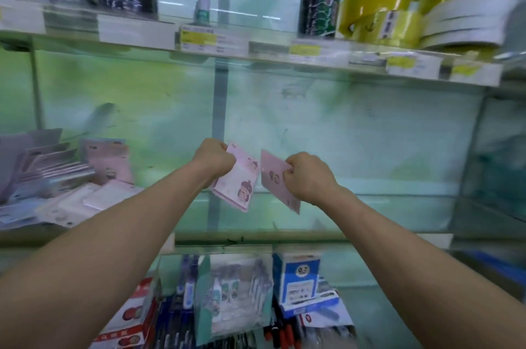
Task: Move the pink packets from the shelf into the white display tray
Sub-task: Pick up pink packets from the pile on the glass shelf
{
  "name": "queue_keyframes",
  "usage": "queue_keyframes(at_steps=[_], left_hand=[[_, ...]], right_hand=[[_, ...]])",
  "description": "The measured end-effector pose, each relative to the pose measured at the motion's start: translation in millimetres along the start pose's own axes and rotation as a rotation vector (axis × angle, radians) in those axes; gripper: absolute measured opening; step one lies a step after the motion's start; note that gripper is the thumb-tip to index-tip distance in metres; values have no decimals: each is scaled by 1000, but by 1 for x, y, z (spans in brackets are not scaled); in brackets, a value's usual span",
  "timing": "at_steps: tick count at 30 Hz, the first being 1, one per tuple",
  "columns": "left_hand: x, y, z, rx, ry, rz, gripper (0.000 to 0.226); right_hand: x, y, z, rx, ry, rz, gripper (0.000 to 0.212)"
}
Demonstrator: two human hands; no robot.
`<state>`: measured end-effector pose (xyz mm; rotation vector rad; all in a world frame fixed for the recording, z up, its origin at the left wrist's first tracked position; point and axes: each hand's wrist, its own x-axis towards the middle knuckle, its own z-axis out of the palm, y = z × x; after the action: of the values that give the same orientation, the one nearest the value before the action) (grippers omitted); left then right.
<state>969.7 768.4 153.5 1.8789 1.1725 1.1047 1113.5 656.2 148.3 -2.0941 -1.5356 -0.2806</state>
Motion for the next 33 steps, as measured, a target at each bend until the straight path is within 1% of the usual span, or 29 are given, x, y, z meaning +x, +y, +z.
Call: queue_keyframes(at_steps=[2, 5, 6, 8, 11, 12, 17, 27, 30, 33], left_hand=[[-10, 12, 19, -29, -14, 20, 14], [-31, 31, 45, -16, -38, 37, 51], [-39, 37, 53, -16, -52, 45, 56], [-59, 51, 67, -25, -79, 66, 52], [-86, 72, 89, -16, -122, 99, 28], [-96, 79, 96, -15, -146, 105, 25], [-143, 113, 133, -26, -246, 142, 23], [-227, 177, 211, -84, -406, 254, 22], [-250, 193, 232, -82, -461, 279, 22], [-275, 207, 257, -31, -534, 325, 23]], right_hand=[[-14, 16, -16, -18, 13, 14, 22], [-38, 40, -40, -51, 31, 35, 20], [-47, 47, -47, -60, 41, 43, 22], [-66, 62, -62, -60, 58, 73, 25], [-96, 82, -85, -80, 63, 108, 26], [-106, 88, -92, -88, 64, 115, 27], [-156, 123, -128, -103, 80, 196, 28], [-243, 198, -190, -224, 156, 349, 26], [-267, 217, -205, -243, 156, 409, 22], [-290, 237, -216, -265, 125, 472, 17]])
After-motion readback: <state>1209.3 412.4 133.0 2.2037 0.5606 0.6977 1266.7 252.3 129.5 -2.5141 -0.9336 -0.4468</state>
